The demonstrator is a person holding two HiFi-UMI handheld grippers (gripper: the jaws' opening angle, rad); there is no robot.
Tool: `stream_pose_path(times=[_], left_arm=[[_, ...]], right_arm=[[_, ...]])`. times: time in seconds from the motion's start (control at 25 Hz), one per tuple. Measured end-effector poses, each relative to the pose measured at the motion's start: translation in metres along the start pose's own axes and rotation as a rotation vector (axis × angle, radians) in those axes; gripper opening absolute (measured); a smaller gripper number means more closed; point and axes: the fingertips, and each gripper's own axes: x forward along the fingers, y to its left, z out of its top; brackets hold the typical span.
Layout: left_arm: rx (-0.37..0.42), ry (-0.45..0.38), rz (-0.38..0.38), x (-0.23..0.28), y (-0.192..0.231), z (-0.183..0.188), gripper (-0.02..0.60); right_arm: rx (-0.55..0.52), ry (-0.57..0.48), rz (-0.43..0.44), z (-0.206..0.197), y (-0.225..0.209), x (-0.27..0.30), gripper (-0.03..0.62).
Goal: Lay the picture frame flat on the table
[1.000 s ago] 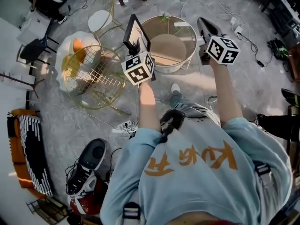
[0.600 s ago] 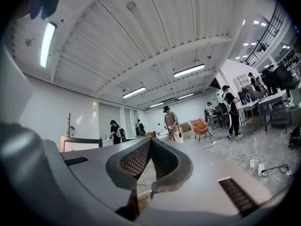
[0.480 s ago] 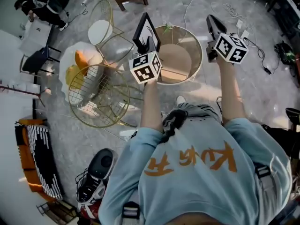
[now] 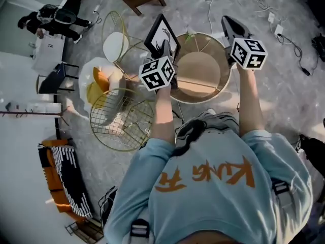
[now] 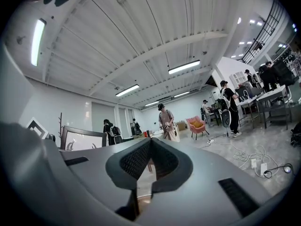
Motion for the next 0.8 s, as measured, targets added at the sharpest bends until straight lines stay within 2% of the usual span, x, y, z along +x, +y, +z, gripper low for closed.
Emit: stream_pose_path(times=[0.2, 0.4, 0.8], left_arm=[[-0.036, 0.056, -0.069, 0.015, -0.011, -0.015, 0.026], [-0.061, 0.124, -0.063, 0.027, 0.015, -0.038, 0.026], [-0.205, 0.354, -0.172, 0.069, 0.045, -0.144, 0.026]], right_arm=[[0.087, 0.090, 0.005, -0.058, -0.015, 0.005, -0.003], [0.101, 0.152, -0.009, -0.090, -0.012, 0.022, -0.003], [0.106, 0.362, -0.126, -0.186, -0.010, 0.018, -0.003]])
